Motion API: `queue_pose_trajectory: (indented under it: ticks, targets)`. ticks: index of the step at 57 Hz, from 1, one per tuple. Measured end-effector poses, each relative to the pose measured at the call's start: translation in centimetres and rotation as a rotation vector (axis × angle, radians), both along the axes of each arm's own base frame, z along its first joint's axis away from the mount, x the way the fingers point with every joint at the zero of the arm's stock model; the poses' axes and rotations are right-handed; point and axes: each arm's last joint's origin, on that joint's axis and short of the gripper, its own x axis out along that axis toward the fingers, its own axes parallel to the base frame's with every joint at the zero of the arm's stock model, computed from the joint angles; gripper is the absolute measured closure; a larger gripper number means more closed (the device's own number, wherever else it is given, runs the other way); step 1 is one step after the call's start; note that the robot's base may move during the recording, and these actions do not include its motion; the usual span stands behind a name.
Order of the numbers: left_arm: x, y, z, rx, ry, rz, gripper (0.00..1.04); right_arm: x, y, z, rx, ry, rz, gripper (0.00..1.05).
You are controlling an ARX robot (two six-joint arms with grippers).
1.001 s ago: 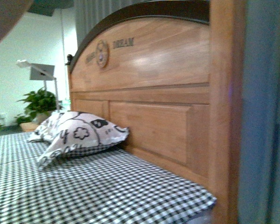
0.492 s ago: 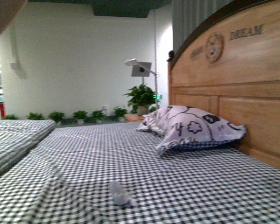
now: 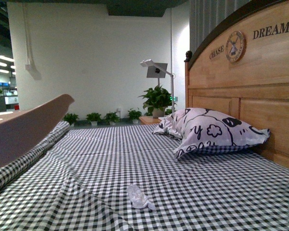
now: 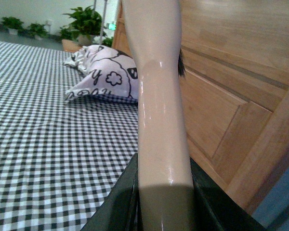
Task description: Clean up trash
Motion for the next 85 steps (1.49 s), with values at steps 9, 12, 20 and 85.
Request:
queue_pose_trajectory:
  ticks: [9,12,20,85]
  targets:
    - [4.0,1.0,-0.4,0.163,-0.003,-0.16,0.77,0.0,0.0,0.0,0.0,0.0,0.001,0.83]
    - [5.2,1.3,-0.6,0.203,0.021,-0.204,0.77,0.0,0.0,0.0,0.0,0.0,0.001,0.83]
    - [8.2,1.4,-1.5,0.288,0.115,-0.295,0.77,0.0,0.0,0.0,0.0,0.0,0.001,0.83]
    - [17.0,-0.2,-7.8,0.4,0.32,-0.551,0.77,0.0,0.0,0.0,0.0,0.0,0.001,0.83]
